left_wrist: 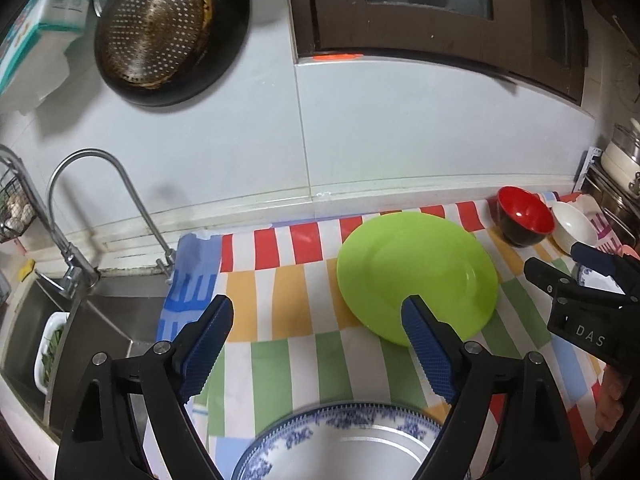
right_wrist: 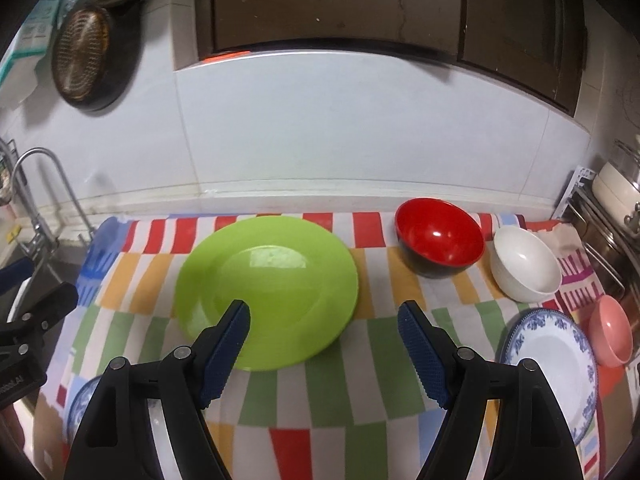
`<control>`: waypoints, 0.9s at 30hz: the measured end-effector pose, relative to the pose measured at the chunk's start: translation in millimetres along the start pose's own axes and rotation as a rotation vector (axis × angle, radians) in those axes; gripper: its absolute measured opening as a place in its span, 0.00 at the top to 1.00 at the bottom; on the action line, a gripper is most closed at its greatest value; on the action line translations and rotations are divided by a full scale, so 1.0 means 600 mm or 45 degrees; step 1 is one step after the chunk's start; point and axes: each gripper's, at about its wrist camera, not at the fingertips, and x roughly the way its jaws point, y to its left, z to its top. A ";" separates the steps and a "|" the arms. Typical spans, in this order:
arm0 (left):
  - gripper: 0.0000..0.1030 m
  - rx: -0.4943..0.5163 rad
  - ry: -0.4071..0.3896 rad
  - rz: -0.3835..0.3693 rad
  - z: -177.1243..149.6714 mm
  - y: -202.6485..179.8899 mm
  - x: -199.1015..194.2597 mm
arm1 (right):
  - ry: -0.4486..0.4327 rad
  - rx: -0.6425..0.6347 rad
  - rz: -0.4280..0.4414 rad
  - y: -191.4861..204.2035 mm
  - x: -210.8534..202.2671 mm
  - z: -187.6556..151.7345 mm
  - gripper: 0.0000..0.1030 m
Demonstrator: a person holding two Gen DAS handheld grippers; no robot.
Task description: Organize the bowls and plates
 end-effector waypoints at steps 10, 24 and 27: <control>0.17 0.029 0.083 -0.013 0.027 -0.008 0.092 | 0.043 0.017 -0.023 -0.015 0.088 0.030 0.25; 0.23 0.029 0.267 -0.057 0.029 -0.025 0.231 | 0.218 0.057 -0.050 -0.037 0.222 0.032 0.27; 0.25 0.025 0.300 -0.066 0.029 -0.030 0.256 | 0.254 0.067 -0.041 -0.041 0.245 0.030 0.30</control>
